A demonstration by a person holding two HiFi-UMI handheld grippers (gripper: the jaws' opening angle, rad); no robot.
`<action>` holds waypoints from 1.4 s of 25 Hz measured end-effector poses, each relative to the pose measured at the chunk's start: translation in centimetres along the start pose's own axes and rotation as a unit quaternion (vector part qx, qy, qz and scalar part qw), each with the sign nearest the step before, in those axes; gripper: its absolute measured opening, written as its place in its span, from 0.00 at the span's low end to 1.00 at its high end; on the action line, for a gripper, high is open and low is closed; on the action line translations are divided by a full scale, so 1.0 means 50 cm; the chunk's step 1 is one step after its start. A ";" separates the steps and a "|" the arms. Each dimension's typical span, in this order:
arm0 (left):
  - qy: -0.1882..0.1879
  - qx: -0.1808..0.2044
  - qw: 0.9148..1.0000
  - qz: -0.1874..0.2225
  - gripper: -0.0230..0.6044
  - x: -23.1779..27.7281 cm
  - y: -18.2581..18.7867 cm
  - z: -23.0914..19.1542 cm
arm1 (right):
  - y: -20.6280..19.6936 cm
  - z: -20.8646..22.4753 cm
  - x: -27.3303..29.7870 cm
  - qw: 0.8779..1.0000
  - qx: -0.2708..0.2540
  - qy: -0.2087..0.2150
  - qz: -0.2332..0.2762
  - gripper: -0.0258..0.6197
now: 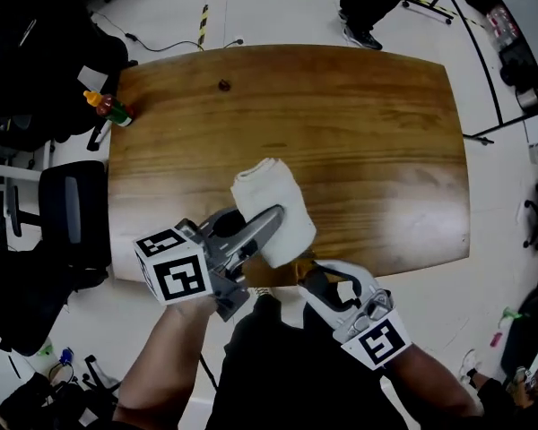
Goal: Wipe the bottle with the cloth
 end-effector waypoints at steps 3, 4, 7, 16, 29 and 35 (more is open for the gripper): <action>-0.058 -0.053 0.997 0.002 0.20 -0.061 0.016 0.057 | -0.003 0.008 -0.002 0.999 -0.025 0.012 -0.027 0.23; -0.068 -0.062 0.996 -0.005 0.20 -0.079 0.011 0.073 | -0.004 0.007 -0.002 0.999 -0.032 0.014 -0.032 0.23; -0.101 -0.105 0.989 -0.028 0.20 -0.101 -0.023 0.111 | -0.005 0.008 -0.002 0.999 -0.040 0.014 -0.027 0.23; -0.128 -0.198 0.966 -0.112 0.20 -0.030 -0.134 0.169 | -0.006 0.013 -0.001 0.999 -0.049 0.015 -0.015 0.23; -0.051 -0.149 0.982 -0.107 0.19 -0.048 -0.156 0.129 | -0.010 0.023 -0.005 0.999 -0.048 0.020 -0.016 0.23; -0.036 -0.176 0.980 -0.090 0.19 -0.104 -0.167 0.099 | -0.027 0.029 -0.005 0.999 -0.032 0.011 -0.008 0.23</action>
Point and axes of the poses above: the fingertips, and each gripper's own axes: x forward along the fingers, z to its right, y out of its top, the point moved 9 cm from there along -x, backward along the fingers, and after that the axes turned 9 degrees about y, right-handed, at the moved point
